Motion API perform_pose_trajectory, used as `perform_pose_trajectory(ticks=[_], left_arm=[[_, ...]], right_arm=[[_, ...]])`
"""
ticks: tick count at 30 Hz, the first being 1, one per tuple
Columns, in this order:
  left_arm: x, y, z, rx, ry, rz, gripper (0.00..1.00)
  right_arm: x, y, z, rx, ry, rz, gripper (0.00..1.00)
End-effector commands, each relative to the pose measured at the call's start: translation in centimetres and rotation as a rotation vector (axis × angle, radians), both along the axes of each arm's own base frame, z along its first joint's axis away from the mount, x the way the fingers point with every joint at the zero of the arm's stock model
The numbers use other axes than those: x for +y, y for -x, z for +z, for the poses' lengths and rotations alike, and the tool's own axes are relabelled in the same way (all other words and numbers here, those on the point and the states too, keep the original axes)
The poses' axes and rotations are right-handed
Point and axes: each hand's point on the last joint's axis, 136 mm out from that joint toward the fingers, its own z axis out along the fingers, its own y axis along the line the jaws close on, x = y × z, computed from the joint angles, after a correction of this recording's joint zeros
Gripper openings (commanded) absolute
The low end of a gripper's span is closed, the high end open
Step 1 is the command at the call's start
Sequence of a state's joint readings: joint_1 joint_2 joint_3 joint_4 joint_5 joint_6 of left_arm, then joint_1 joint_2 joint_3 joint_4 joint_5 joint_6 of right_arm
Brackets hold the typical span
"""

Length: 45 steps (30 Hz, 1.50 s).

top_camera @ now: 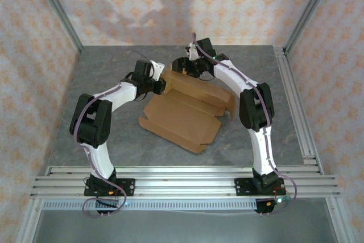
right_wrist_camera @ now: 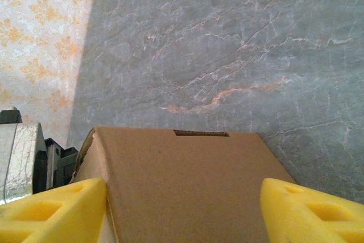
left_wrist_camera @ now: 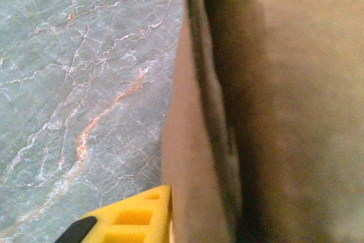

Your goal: Fold the paper box

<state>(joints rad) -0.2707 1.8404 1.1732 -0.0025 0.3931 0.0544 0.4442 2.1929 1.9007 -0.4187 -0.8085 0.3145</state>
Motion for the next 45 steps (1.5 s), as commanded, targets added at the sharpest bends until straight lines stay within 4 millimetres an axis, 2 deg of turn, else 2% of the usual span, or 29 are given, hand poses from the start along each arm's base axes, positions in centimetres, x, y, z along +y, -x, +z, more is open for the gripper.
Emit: perform_pose_trajectory(ticks=[1,7,11,15,19,25,29,31,37,45], left_arm=[[-0.3,-1.1,2.6,-0.119,0.034,0.062,0.26],[-0.6,-2.3,2.2,-0.145,0.054,0.08,0.36],[-1.0,-2.6,1.8,-0.147,0.066,0.074,0.35],[-1.1,-2.1,0.8,-0.131,0.054,0.062,0.33],[-0.6,-1.8,-0.1,-0.122,0.05,0.086,0.38],[-0.7,-1.2,-0.5,-0.121,0.08,0.1,0.37],[-0.8,-1.0,-0.8,-0.09,0.096,0.108,0.28],[-0.8,-0.4,-1.0,-0.073,0.122,0.12,0.27],[-0.2,0.9,-0.8,-0.114,0.14,0.159,0.43],[0.3,1.5,-1.7,-0.125,0.118,0.164,0.41]], right_arm=[[-0.4,2.1,-3.0,0.103,0.05,0.013,0.69],[-0.1,2.9,-3.4,0.14,0.022,0.026,0.68],[0.0,2.9,-3.3,0.148,0.0,0.02,0.68],[0.4,2.7,-2.9,0.154,-0.029,0.014,0.68],[0.4,2.3,-2.8,0.157,-0.041,0.005,0.68],[0.2,1.8,-2.9,0.16,-0.051,-0.014,0.68],[0.3,1.8,-3.0,0.165,-0.054,-0.015,0.68],[0.3,1.8,-2.9,0.166,-0.062,-0.017,0.68],[0.2,2.0,-3.1,0.163,-0.064,-0.014,0.68],[0.2,2.1,-2.9,0.16,-0.067,-0.01,0.68]])
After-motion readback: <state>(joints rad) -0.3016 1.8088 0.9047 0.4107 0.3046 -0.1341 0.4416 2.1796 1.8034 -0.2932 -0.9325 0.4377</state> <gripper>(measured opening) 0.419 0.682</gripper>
